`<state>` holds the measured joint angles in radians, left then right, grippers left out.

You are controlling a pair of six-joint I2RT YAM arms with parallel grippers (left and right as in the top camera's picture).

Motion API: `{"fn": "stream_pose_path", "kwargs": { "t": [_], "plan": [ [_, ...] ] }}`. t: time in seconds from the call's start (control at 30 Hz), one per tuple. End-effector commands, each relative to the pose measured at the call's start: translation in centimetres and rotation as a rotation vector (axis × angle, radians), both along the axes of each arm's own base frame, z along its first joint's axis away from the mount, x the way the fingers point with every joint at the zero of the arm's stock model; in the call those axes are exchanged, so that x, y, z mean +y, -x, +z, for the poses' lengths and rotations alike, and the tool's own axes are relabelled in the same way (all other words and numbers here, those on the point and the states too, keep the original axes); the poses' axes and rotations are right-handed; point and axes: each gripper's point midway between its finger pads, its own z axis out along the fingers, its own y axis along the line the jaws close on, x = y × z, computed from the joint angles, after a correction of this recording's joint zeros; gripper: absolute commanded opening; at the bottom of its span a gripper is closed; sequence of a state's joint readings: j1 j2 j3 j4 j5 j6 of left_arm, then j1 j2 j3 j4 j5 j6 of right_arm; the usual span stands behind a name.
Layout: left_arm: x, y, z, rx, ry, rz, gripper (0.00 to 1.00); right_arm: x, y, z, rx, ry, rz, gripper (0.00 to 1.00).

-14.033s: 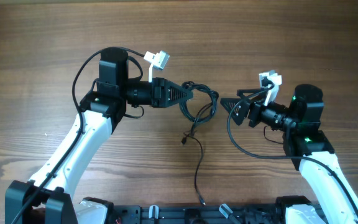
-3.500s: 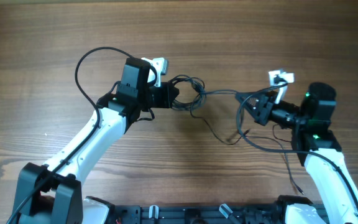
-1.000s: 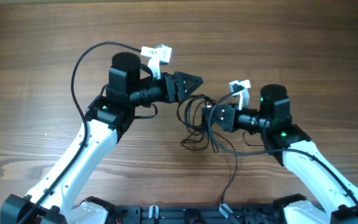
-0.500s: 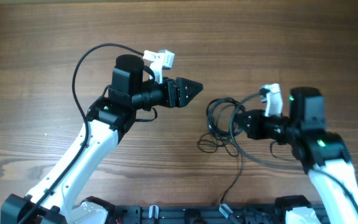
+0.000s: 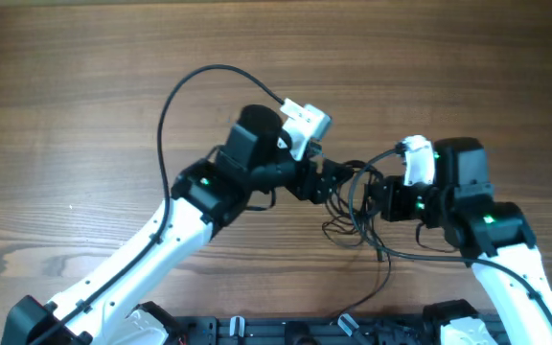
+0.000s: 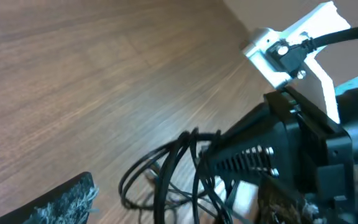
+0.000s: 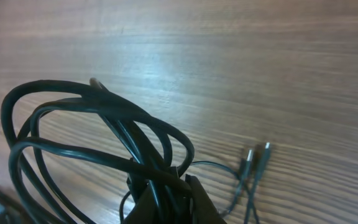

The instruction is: Untangle cables

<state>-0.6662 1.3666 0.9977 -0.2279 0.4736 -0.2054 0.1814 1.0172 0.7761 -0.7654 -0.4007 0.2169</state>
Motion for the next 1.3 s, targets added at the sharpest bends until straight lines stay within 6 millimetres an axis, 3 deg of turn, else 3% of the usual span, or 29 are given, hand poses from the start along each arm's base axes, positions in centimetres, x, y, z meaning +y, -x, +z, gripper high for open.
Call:
{"fn": "stream_pose_path", "kwargs": {
  "t": [0.0,0.13,0.2,0.27,0.37,0.4,0.57,0.6,0.63,0.67,0.7,0.8,0.93,1.17,1.27],
  "plan": [
    [0.0,-1.5,0.2,-0.166,-0.112,0.080,0.78,1.9,0.2,0.7,0.002,-0.057,0.049,0.05],
    [-0.9,-1.3,-2.5,-0.182,-0.211,0.075,0.69,3.1,0.4,1.2,-0.015,-0.081,0.092,0.05],
    [-1.2,-0.7,-4.1,-0.176,-0.259,0.035,0.60,3.3,0.5,1.3,-0.013,-0.091,0.102,0.05],
    [-0.8,-0.4,-5.4,-0.180,-0.314,-0.004,0.44,3.6,0.8,1.4,-0.013,-0.108,0.123,0.05],
    [0.8,-0.5,-6.8,-0.261,-0.459,-0.062,0.07,3.7,0.8,1.5,-0.010,-0.116,0.127,0.05],
    [1.2,-0.7,-7.0,-0.267,-0.478,-0.050,0.04,3.9,1.0,1.6,-0.008,-0.129,0.136,0.05],
    [1.3,-0.9,-7.0,-0.268,-0.482,-0.042,0.04,6.0,2.5,3.0,-0.044,-0.230,0.305,0.05],
    [1.6,-1.2,-6.9,-0.261,-0.480,-0.028,0.04,5.8,2.3,2.9,-0.047,-0.220,0.298,0.12],
    [2.0,-1.6,-6.9,-0.252,-0.479,-0.007,0.04,5.6,2.0,2.8,-0.052,-0.202,0.280,0.43],
    [2.5,-2.2,-6.9,-0.232,-0.473,0.026,0.04,5.1,1.6,2.5,-0.041,-0.182,0.239,0.86],
    [3.2,-2.9,-6.9,-0.207,-0.459,0.072,0.04,4.5,1.2,2.1,-0.022,-0.160,0.176,1.00],
    [5.3,-5.1,-6.6,-0.106,-0.396,0.239,0.04,3.3,0.0,1.6,0.013,-0.136,0.027,1.00],
    [7.6,-6.9,-6.6,0.048,-0.304,0.445,0.04,3.6,-1.2,2.5,0.004,-0.192,-0.049,1.00],
    [7.5,-7.1,-6.3,0.149,-0.210,0.543,0.04,3.9,-1.8,2.6,-0.015,-0.203,-0.038,1.00],
    [6.4,-6.6,-5.9,0.170,-0.172,0.491,0.04,4.0,-2.3,1.8,0.005,-0.197,-0.040,1.00]
  ]
}}
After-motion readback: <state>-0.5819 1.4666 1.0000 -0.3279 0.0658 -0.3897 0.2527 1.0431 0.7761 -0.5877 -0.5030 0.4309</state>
